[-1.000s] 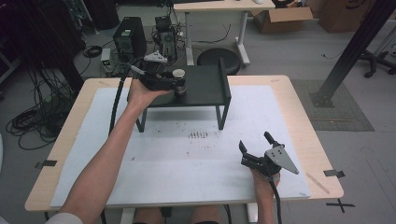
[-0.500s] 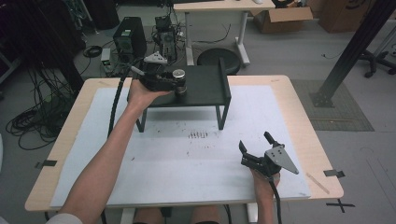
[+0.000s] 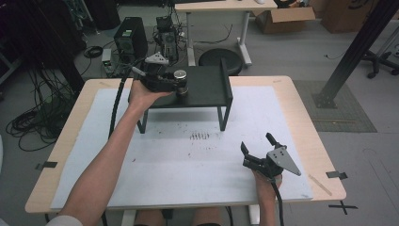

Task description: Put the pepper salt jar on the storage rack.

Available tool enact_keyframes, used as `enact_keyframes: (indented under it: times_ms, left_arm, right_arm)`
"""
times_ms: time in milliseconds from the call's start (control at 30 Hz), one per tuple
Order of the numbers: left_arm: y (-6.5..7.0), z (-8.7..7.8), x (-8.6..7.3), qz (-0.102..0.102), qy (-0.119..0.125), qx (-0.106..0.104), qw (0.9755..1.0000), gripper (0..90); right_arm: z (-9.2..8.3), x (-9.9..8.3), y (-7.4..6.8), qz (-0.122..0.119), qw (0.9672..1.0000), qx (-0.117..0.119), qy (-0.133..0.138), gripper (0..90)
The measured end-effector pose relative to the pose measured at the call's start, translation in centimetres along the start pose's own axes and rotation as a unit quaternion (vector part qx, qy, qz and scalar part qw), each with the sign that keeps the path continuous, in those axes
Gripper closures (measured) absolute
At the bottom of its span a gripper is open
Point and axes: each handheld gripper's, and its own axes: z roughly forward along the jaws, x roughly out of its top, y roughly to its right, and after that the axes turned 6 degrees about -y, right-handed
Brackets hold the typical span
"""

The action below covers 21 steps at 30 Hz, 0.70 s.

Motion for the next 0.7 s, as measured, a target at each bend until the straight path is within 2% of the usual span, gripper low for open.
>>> enact_keyframes:
  times_ms: [233,433,700]
  left_arm:
    - [0.0,-0.13,0.07,-0.003,0.002,-0.001,1.0,44.7]
    - [0.04,-0.22,0.05,-0.007,-0.003,0.001,1.0,34.4]
    - [0.27,-0.58,0.24,-0.007,0.007,0.006,0.9999,20.8]
  right_arm:
    - [0.01,0.0,0.0,0.0,1.0,0.0,0.0,3.3]
    - [0.02,0.01,0.0,0.0,1.0,0.0,-0.001,3.3]
    - [0.02,0.01,0.0,-0.001,1.0,0.0,-0.001,3.3]
